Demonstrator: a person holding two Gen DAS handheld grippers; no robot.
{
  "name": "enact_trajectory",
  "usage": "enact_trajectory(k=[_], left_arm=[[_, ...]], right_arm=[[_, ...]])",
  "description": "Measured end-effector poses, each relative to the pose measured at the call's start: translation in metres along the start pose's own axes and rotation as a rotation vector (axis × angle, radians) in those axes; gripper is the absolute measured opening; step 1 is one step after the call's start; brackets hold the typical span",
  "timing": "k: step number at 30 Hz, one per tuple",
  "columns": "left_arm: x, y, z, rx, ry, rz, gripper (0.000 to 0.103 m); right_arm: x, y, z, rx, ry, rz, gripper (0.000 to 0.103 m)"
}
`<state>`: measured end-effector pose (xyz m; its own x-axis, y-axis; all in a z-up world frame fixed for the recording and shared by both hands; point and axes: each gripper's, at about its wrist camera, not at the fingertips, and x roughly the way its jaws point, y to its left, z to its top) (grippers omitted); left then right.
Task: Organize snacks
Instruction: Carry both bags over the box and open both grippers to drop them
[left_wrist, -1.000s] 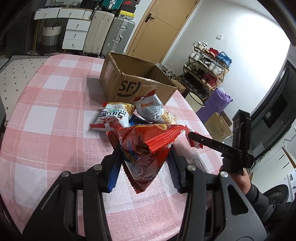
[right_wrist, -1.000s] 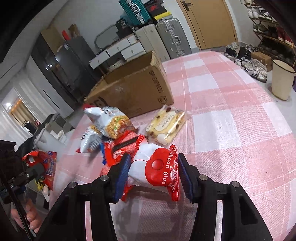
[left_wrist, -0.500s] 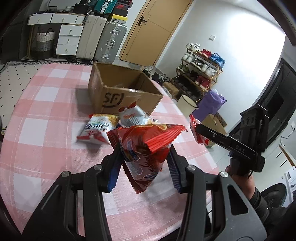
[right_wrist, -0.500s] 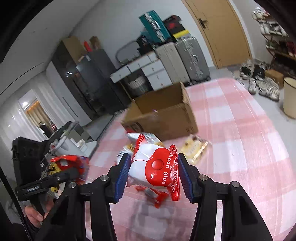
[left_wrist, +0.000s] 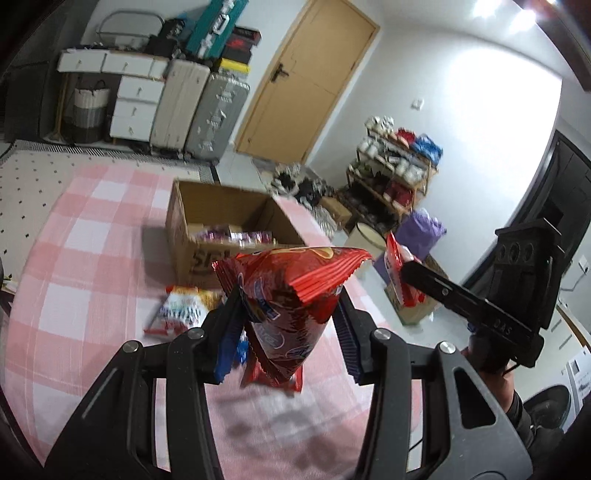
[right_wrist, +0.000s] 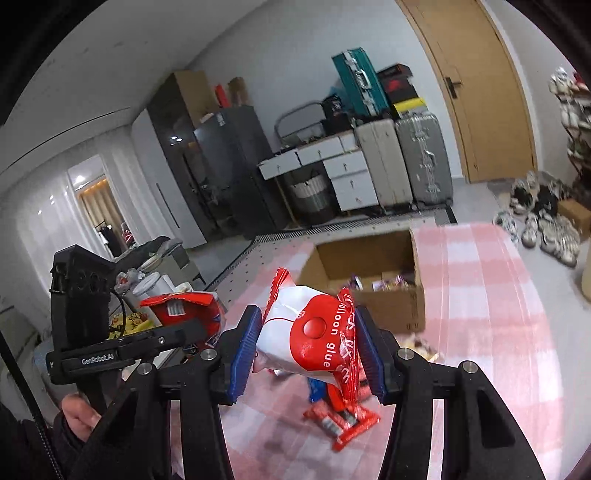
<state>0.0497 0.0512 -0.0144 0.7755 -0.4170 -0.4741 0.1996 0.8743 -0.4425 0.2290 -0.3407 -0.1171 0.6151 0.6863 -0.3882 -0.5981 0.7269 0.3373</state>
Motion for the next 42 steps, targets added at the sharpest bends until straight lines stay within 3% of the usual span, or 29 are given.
enact_trajectory(k=[11, 21, 30, 42], left_arm=[[-0.013, -0.025, 0.041, 0.039, -0.076, 0.030, 0.043], [-0.001, -0.031, 0.094, 0.037, -0.079, 0.056, 0.043], [0.045, -0.026, 0.130, 0.054, -0.027, 0.092, 0.043], [0.131, 0.024, 0.151, 0.000, 0.063, 0.130, 0.043]], right_arm=[[-0.002, 0.021, 0.048, -0.110, -0.050, 0.023, 0.051], [0.008, 0.017, 0.095, -0.146, -0.061, 0.014, 0.051], [0.057, 0.006, 0.116, -0.138, -0.021, 0.016, 0.051], [0.136, -0.036, 0.123, -0.074, 0.056, -0.002, 0.051]])
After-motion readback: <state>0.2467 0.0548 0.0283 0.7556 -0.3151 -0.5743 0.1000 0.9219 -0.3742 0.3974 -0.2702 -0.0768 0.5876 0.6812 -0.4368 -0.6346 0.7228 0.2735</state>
